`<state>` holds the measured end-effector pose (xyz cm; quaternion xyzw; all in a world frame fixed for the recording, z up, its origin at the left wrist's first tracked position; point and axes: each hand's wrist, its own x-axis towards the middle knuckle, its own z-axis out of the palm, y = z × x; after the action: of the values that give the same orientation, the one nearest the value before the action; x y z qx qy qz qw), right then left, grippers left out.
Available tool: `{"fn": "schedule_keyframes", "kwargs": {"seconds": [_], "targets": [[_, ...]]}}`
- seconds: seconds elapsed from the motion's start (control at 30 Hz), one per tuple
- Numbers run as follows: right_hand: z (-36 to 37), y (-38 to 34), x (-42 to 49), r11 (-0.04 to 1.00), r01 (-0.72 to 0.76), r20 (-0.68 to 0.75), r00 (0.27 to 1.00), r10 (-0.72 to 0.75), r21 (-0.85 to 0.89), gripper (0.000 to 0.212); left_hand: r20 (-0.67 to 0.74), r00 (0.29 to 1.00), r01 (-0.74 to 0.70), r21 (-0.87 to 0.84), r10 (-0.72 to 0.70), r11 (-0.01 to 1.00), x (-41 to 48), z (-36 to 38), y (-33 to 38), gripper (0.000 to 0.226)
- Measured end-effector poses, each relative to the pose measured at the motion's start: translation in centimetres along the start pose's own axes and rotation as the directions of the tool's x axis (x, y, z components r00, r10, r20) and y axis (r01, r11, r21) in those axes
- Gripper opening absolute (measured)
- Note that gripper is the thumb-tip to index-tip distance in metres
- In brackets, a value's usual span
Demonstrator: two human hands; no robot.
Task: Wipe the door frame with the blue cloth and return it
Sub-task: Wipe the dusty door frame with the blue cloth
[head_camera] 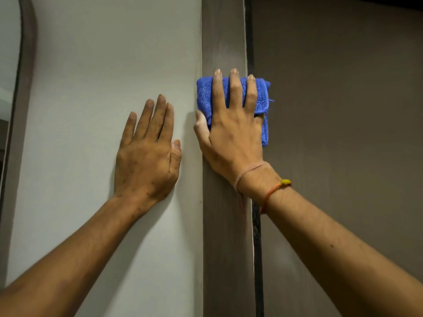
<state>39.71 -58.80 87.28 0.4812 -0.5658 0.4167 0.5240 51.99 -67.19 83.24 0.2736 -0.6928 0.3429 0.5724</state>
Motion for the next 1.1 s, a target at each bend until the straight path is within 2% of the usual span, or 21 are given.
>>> {"fn": "schedule_keyframes", "kwargs": {"seconds": [0.17, 0.3, 0.43, 0.57, 0.67, 0.83, 0.93, 1.1], "targets": [[0.4, 0.1, -7.2, 0.996, 0.086, 0.031, 0.996, -0.087, 0.019, 0.071, -0.012, 1.000, 0.000, -0.002, 0.000, 1.000, 0.1, 0.1, -0.1, 0.061], [-0.1, 0.4, -3.8, 0.996, 0.086, 0.051, 0.995, -0.087, 0.012, 0.070, -0.003, 1.000, -0.001, -0.003, 0.001, 1.000, 0.0, 0.0, 0.0, 0.061], [-0.4, -0.3, 1.8, 1.000, 0.009, 0.013, 1.000, -0.009, -0.023, 0.069, -0.001, 1.000, -0.001, 0.007, 0.001, 1.000, 0.2, 0.0, 0.0, 0.061], [0.1, -0.5, -2.1, 1.000, 0.020, -0.004, 1.000, -0.020, -0.003, 0.073, 0.005, 1.000, -0.009, 0.002, 0.009, 1.000, 0.1, 0.0, -0.1, 0.061], [0.3, -0.2, -6.6, 0.998, 0.056, 0.036, 0.998, -0.056, 0.014, 0.075, 0.005, 1.000, -0.010, -0.002, 0.010, 1.000, 0.0, -0.1, 0.0, 0.062], [-0.2, -0.1, -2.6, 0.998, 0.061, 0.060, 0.996, -0.062, 0.009, 0.074, 0.012, 1.000, -0.001, 0.006, 0.001, 1.000, 0.0, -0.2, 0.1, 0.062], [-0.4, -0.6, 0.9, 1.000, 0.001, 0.052, 0.999, 0.000, -0.022, 0.073, 0.010, 1.000, -0.003, 0.004, 0.003, 1.000, 0.1, -0.1, 0.1, 0.061], [0.3, -1.4, -4.3, 1.000, -0.024, 0.009, 1.000, 0.024, -0.002, 0.078, 0.012, 1.000, -0.007, 0.000, 0.007, 1.000, 0.1, 0.1, 0.0, 0.061]]}}
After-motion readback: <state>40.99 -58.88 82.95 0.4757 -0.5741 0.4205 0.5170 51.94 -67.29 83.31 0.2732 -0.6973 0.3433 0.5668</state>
